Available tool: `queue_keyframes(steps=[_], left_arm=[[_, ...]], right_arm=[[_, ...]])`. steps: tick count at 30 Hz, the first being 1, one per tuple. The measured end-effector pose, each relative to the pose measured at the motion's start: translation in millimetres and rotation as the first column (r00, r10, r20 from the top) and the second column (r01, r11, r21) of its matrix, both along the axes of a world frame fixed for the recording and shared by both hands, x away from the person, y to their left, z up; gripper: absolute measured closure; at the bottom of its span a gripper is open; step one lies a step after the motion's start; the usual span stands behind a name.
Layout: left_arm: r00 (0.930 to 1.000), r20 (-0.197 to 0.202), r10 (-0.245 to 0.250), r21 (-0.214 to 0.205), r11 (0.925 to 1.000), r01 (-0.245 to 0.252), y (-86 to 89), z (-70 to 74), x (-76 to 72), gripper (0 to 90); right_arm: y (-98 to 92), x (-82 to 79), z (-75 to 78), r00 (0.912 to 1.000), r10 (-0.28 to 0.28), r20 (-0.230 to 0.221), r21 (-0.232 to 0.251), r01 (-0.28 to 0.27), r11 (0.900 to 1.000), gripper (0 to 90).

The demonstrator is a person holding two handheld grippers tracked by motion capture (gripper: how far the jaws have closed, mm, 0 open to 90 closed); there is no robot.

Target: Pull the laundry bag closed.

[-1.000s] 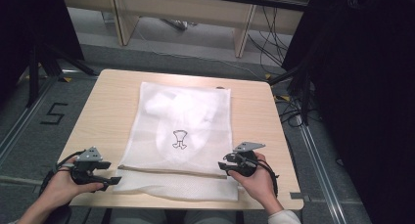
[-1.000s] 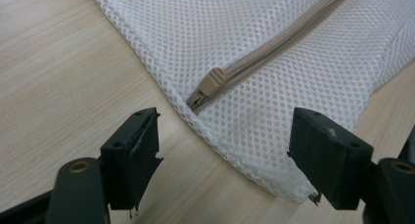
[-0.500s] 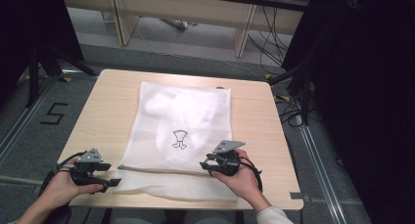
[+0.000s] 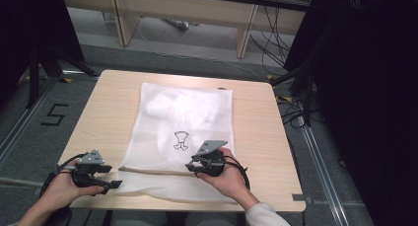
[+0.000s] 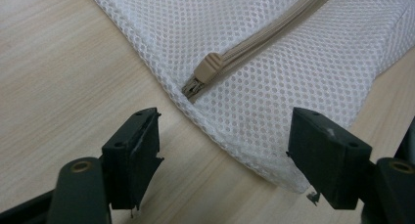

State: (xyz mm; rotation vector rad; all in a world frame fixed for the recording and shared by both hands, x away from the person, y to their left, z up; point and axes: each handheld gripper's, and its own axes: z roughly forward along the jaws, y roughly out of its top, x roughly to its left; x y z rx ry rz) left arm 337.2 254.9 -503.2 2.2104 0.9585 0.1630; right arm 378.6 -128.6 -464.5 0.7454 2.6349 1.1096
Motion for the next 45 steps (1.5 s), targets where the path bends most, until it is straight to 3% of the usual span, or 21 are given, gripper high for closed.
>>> queue_keyframes(steps=[15, 19, 24, 25, 26, 27, 28, 36, 39, 45], left_arm=[[1.0000, 0.000, -0.006, -0.005, 1.0000, 0.006, -0.7, -0.8, 0.3, 27.3], [1.0000, 0.000, -0.005, -0.004, 1.0000, 0.005, -0.6, -1.0, 0.8, 27.2], [0.9999, -0.001, -0.010, -0.005, 0.9999, 0.010, -0.9, -1.0, 1.0, 27.4], [0.9999, -0.001, -0.010, -0.004, 0.9999, 0.010, -0.8, -1.1, 1.0, 27.4], [1.0000, 0.000, -0.009, -0.003, 1.0000, 0.009, -0.7, -1.0, 1.0, 27.4], [1.0000, 0.000, -0.006, -0.004, 1.0000, 0.006, -0.5, -1.0, 1.1, 27.3], [1.0000, -0.002, -0.007, -0.005, 1.0000, 0.007, -0.4, -1.0, 1.1, 27.3], [1.0000, -0.002, -0.008, -0.004, 1.0000, 0.008, -0.5, -1.1, 1.2, 27.1], [0.9999, -0.009, 0.012, -0.008, 0.9999, -0.012, -0.6, -1.9, 1.2, 26.9], [1.0000, -0.003, -0.006, -0.005, 1.0000, 0.006, -0.5, -1.3, 1.1, 27.1]], right_arm=[[47.5, 5.4, 4.4, 0.9945, 0.104, 0.006, -0.015, -0.104, 0.9944, 64.9], [55.1, 5.0, 3.2, 0.9951, 0.099, 0.009, -0.008, -0.099, 0.9951, 65.2], [66.2, 7.8, 3.4, 0.9890, 0.147, 0.010, -0.024, -0.147, 0.9888, 65.8], [68.9, 6.5, 3.2, 0.9923, 0.124, -0.001, -0.015, -0.124, 0.9922, 65.8], [71.5, 8.6, 2.7, 0.9888, 0.148, 0.019, -0.019, -0.147, 0.9889, 65.9], [73.1, 8.5, 3.8, 0.9893, 0.146, 0.001, -0.024, -0.146, 0.9891, 65.9], [78.3, 9.5, 3.0, 0.9880, 0.154, 0.015, -0.021, -0.153, 0.9879, 66.0], [90.3, 11.1, 2.4, 0.9860, 0.166, 0.005, -0.023, -0.166, 0.9858, 66.2], [95.4, 11.7, 2.3, 0.9845, 0.175, 0.003, -0.022, -0.175, 0.9843, 66.2], [103.7, 12.5, 1.9, 0.9827, 0.185, 0.002, -0.030, -0.185, 0.9822, 66.3]])
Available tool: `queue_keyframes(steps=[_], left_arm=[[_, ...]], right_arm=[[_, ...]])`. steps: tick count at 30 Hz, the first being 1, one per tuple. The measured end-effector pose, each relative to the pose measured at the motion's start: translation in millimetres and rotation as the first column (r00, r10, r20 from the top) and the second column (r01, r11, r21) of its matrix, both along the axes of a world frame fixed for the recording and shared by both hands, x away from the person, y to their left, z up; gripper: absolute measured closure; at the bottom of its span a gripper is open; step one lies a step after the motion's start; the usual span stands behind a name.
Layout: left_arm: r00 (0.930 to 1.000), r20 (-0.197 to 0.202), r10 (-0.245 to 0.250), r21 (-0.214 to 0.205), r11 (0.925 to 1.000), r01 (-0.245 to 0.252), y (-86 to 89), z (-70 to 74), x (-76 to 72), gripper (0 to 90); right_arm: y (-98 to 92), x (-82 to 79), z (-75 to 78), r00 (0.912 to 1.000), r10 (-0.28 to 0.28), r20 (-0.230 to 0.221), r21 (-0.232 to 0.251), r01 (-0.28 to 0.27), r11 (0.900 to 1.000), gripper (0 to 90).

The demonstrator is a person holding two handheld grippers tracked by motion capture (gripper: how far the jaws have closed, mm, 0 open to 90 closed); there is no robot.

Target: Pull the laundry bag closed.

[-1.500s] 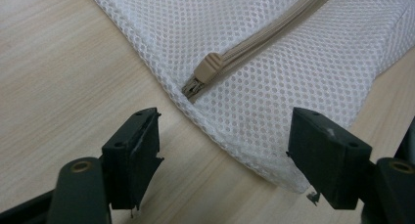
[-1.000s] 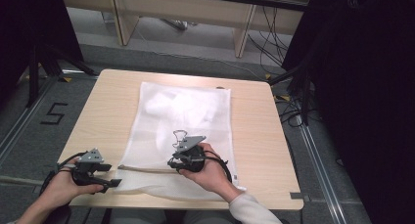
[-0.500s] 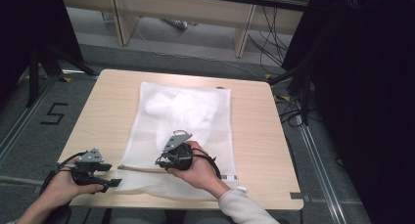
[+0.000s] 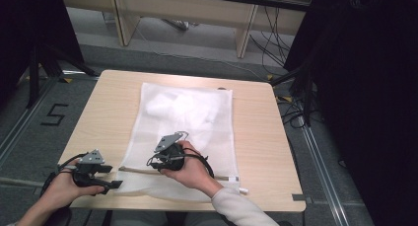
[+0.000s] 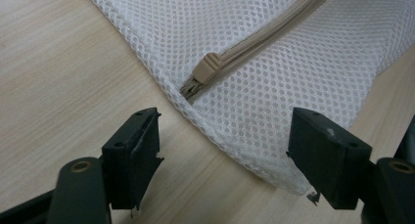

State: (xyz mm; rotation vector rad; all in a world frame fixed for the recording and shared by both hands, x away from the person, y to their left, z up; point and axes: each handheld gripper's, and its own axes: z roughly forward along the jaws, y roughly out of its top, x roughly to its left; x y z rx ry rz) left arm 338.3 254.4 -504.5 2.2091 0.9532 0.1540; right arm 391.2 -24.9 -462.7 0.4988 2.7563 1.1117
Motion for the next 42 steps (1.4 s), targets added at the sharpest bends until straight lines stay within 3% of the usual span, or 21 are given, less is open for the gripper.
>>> queue_keyframes(steps=[3, 12, 16, 42], left_arm=[[1.0000, -0.001, 0.000, -0.001, 1.0000, 0.000, 0.1, 0.1, -0.2, 27.2], [0.9999, 0.005, 0.014, 0.010, 0.9999, -0.014, 0.6, 0.5, -0.9, 27.2], [1.0000, 0.003, -0.005, 0.008, 1.0000, 0.005, 1.2, 1.0, -1.0, 27.2], [0.9999, -0.008, 0.007, -0.016, 0.9998, -0.007, 0.0, -0.3, -2.8, 28.0]], right_arm=[[5.6, 0.7, 0.4, 0.9997, 0.023, -0.003, -0.008, -0.023, 0.9997, 68.0], [20.9, -0.1, -4.2, 0.9995, 0.022, -0.023, -0.011, -0.022, 0.9997, 68.7], [26.5, 1.8, -3.7, 0.9990, 0.035, -0.026, -0.017, -0.036, 0.9992, 69.4], [76.6, 4.0, -16.6, 0.9924, 0.088, -0.087, -0.023, -0.090, 0.9957, 75.1]])
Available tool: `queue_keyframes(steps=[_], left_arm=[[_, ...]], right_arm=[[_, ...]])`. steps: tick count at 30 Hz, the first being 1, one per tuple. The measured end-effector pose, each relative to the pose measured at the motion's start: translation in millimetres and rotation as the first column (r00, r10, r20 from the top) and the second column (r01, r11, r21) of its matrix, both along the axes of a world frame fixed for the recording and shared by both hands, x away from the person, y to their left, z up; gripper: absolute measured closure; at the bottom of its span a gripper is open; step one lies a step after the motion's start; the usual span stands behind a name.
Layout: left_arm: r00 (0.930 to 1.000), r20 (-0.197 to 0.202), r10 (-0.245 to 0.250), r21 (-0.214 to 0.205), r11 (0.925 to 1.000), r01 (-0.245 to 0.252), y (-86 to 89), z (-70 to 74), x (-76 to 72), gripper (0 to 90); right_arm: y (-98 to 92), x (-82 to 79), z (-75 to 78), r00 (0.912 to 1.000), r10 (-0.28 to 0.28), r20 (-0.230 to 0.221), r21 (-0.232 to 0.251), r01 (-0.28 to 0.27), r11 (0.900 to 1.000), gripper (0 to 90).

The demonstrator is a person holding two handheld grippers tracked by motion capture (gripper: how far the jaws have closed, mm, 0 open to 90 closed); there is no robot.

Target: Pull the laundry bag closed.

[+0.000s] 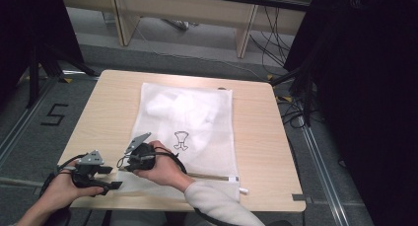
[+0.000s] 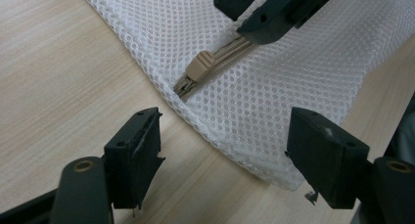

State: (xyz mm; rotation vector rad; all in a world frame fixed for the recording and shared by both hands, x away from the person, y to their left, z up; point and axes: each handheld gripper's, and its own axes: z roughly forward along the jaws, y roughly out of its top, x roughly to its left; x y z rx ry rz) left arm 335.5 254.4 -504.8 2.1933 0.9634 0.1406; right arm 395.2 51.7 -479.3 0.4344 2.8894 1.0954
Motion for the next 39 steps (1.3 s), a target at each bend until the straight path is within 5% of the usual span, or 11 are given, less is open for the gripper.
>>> queue_keyframes(steps=[22, 39], left_arm=[[1.0000, -0.005, 0.006, -0.004, 1.0000, -0.006, 0.4, 0.9, -1.6, 28.2], [0.9996, -0.017, 0.021, -0.048, 0.9986, -0.022, -2.0, -0.2, 3.0, 30.7]], right_arm=[[24.0, 9.6, -17.7, 0.9991, 0.016, -0.040, -0.039, -0.017, 0.9991, 79.6], [18.9, 6.2, -1.2, 0.9991, 0.038, -0.016, -0.014, -0.039, 0.9992, 82.0]])
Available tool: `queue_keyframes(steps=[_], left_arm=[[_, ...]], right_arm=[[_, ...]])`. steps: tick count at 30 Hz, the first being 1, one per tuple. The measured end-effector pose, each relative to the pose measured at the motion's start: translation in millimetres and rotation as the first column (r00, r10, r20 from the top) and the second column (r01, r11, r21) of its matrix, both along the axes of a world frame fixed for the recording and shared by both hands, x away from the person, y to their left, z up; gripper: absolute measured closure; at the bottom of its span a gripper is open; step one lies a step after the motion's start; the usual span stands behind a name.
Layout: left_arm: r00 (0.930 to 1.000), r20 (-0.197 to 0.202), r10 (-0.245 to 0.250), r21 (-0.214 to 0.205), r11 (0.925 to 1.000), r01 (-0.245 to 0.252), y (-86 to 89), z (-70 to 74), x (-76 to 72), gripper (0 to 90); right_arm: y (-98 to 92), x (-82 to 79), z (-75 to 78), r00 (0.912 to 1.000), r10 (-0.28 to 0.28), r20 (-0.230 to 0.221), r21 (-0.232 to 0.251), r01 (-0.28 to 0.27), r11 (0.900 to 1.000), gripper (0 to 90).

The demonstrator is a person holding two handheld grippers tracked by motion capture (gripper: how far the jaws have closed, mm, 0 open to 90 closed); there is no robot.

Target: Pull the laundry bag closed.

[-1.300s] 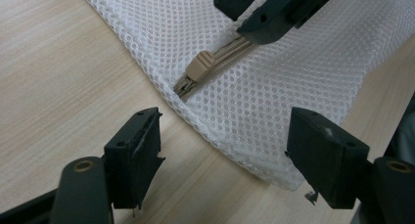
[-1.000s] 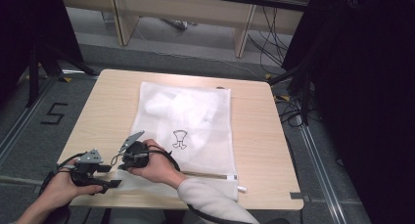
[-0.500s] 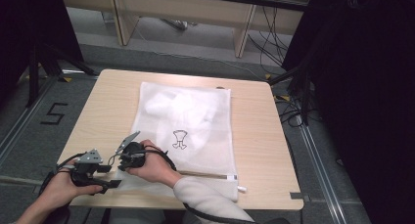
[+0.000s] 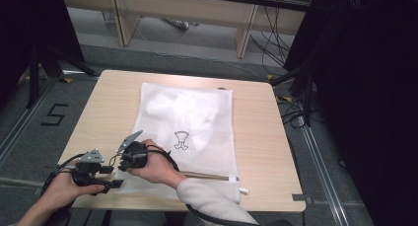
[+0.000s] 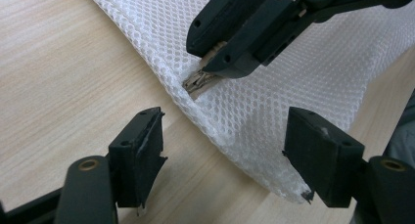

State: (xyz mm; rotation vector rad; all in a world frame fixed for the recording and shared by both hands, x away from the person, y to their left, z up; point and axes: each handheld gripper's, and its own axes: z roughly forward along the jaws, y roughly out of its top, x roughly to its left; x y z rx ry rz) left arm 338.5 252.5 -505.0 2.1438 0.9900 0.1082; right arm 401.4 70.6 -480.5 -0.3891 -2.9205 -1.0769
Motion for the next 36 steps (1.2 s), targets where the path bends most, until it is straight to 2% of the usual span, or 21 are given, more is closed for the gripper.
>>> queue_keyframes(steps=[1, 2, 5, 6, 8, 11, 12, 13, 14, 15, 16, 18, 19, 20, 21, 25, 26, 29, 31, 34, 36], left_arm=[[1.0000, -0.006, 0.000, -0.009, 1.0000, 0.000, -0.6, -0.5, 0.3, 31.0], [1.0000, -0.007, 0.002, -0.002, 1.0000, -0.002, -0.5, -0.5, 0.8, 31.4], [0.9998, -0.017, 0.007, -0.017, 0.9998, -0.008, -2.0, -0.7, 1.5, 32.6], [0.9997, -0.023, 0.005, -0.024, 0.9997, -0.005, -2.2, -1.1, 2.2, 32.9], [0.9998, -0.021, 0.002, -0.015, 0.9999, -0.002, -2.6, -1.1, 2.5, 33.3], [0.9996, -0.030, -0.002, -0.010, 0.9999, 0.002, -3.6, -2.5, 4.2, 33.8], [0.9994, -0.034, -0.002, -0.009, 1.0000, 0.002, -3.6, -2.7, 5.0, 34.0], [0.9992, -0.036, 0.019, -0.034, 0.9992, -0.020, -5.3, -3.4, 4.8, 34.2], [0.9986, -0.042, 0.032, -0.028, 0.9991, -0.034, -5.7, -3.6, 5.3, 34.4], [0.9991, -0.042, -0.003, -0.013, 0.9999, 0.003, -3.1, -3.1, 7.6, 35.0], [0.9985, -0.043, 0.034, -0.043, 0.9984, -0.036, -5.3, -3.6, 6.4, 36.1], [0.9972, -0.063, 0.040, -0.064, 0.9970, -0.044, -5.1, -3.8, 7.1, 39.8], [0.9962, -0.078, 0.040, -0.078, 0.9959, -0.046, -5.1, -4.0, 7.5, 41.6], [0.9964, -0.079, 0.031, -0.060, 0.9975, -0.036, -3.6, -3.9, 8.4, 42.9], [0.9948, -0.096, 0.035, -0.084, 0.9955, -0.044, -4.3, -4.5, 8.7, 44.0], [0.9909, -0.125, 0.048, -0.113, 0.9916, -0.063, -4.5, -5.5, 10.5, 49.4], [0.9912, -0.123, 0.048, -0.119, 0.9910, -0.063, -4.5, -5.2, 10.8, 51.2], [0.9922, -0.118, 0.039, -0.123, 0.9909, -0.054, -5.0, -5.0, 11.0, 55.7], [0.9943, -0.095, 0.049, -0.135, 0.9889, -0.062, -7.1, -6.3, 10.1, 59.0], [0.9945, -0.091, 0.052, -0.132, 0.9892, -0.064, -7.4, -5.8, 10.0, 65.2], [0.9935, -0.107, 0.039, -0.107, 0.9929, -0.051, -5.7, -4.1, 10.7, 69.8]], right_arm=[[0.0, 0.2, 0.5, 1.0000, 0.005, 0.006, 0.003, -0.005, 1.0000, 82.0], [-0.7, -2.6, 3.0, 0.9996, -0.023, -0.017, -0.014, 0.023, 0.9996, 82.0], [-0.2, -2.4, 5.2, 1.0000, 0.005, -0.003, 0.013, -0.005, 0.9999, 82.0], [-1.0, -1.8, 5.9, 0.9999, 0.008, 0.015, 0.004, -0.008, 1.0000, 82.0], [-1.5, -3.9, 8.3, 1.0000, 0.003, -0.004, 0.014, -0.003, 0.9999, 82.0], [-3.8, -3.7, 11.2, 0.9999, -0.001, 0.016, 0.006, 0.001, 1.0000, 82.0], [-3.5, -4.3, 11.9, 1.0000, 0.003, 0.008, 0.021, -0.003, 0.9998, 82.0], [-3.9, -4.8, 12.3, 1.0000, 0.003, 0.003, 0.027, -0.003, 0.9996, 82.0], [-4.3, -5.2, 13.2, 1.0000, 0.003, 0.004, 0.025, -0.003, 0.9997, 82.0], [-5.0, -6.0, 14.3, 1.0000, -0.007, 0.005, 0.011, 0.007, 0.9999, 82.0], [-5.8, -5.6, 14.7, 0.9998, -0.010, 0.015, 0.006, 0.010, 0.9999, 82.0], [-5.6, -5.7, 15.8, 1.0000, 0.005, 0.004, 0.027, -0.005, 0.9996, 82.0], [-6.0, -5.9, 16.8, 1.0000, 0.006, 0.006, 0.024, -0.006, 0.9997, 82.0], [-6.2, -6.7, 17.3, 1.0000, 0.000, 0.002, 0.023, 0.000, 0.9997, 82.0], [-6.3, -6.9, 17.4, 1.0000, 0.001, 0.006, 0.023, -0.001, 0.9997, 82.0], [-6.1, -8.0, 18.1, 0.9999, -0.009, 0.013, 0.022, 0.009, 0.9997, 82.0], [-6.2, -6.9, 18.1, 0.9997, -0.001, 0.026, 0.021, 0.000, 0.9998, 82.0], [-6.6, -7.2, 18.6, 0.9998, 0.008, 0.017, 0.022, -0.008, 0.9997, 82.0], [-6.8, -7.2, 18.3, 0.9998, 0.008, 0.016, 0.021, -0.008, 0.9997, 82.0], [-6.8, -8.3, 17.7, 1.0000, 0.002, 0.009, 0.023, -0.002, 0.9997, 82.0], [-7.1, -8.9, 18.0, 1.0000, -0.001, 0.004, 0.020, 0.001, 0.9998, 82.0]])
